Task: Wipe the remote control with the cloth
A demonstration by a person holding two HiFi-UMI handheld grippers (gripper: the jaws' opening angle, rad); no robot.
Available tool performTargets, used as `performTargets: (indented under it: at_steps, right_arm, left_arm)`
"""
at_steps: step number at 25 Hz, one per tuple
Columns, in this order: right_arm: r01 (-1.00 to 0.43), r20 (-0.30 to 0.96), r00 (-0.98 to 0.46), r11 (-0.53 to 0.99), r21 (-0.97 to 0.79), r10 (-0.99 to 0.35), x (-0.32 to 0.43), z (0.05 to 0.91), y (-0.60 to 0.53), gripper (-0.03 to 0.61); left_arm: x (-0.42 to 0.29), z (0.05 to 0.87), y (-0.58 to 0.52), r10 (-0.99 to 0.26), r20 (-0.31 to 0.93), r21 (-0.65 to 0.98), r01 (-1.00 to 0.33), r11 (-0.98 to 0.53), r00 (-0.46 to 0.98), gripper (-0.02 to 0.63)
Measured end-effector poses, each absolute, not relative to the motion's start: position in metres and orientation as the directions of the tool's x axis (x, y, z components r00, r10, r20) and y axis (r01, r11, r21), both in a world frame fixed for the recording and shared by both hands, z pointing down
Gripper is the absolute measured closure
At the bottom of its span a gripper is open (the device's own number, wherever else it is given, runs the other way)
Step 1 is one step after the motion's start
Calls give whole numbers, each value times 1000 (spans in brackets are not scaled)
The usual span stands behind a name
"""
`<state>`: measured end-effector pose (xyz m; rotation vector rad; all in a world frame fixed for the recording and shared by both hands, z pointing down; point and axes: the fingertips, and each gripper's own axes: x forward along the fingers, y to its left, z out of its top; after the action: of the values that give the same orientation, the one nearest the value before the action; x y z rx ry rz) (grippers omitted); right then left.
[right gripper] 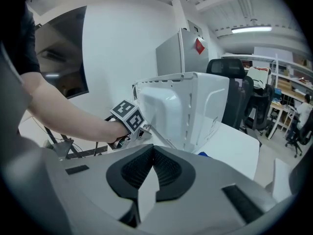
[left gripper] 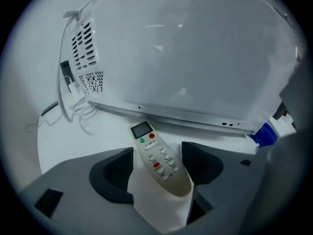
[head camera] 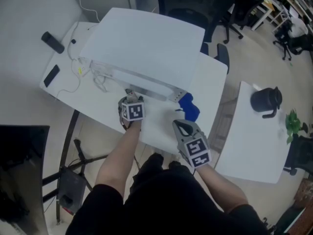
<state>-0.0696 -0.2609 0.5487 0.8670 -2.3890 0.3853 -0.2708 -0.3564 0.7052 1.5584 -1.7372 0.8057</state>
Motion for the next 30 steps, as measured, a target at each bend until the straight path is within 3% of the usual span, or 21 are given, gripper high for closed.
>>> performTargets:
  at_steps: [8, 14, 19, 23, 26, 30]
  right_arm:
    - [-671, 605, -620, 737, -79, -499, -54, 560, -288, 571]
    - [-707, 626, -566, 706, -35, -536, -29, 577, -310, 571]
    - [-730, 656, -505, 683, 22, -561, -7, 594, -329, 568]
    - [-716, 694, -470, 695, 61, -545, 1, 617, -336, 507]
    - [-708, 733, -427, 700, 92, -529, 7, 640, -341, 407]
    - [-701, 785, -363, 702, 126, -503, 12, 671, -350, 356]
  left_arm:
    - [-274, 708, -356, -574, 813, -40, -994, 103, -92, 377]
    - [-287, 697, -337, -588, 799, -92, -992, 89, -127, 394]
    - [-272, 672, -315, -655, 752, -84, -996, 8, -68, 394]
    - [-244, 645, -291, -695, 719, -77, -992, -96, 12, 394]
    - [-223, 628, -274, -711, 700, -89, -980, -178, 65, 394]
    - [-197, 611, -260, -724, 679, -143, -945, -295, 124, 394]
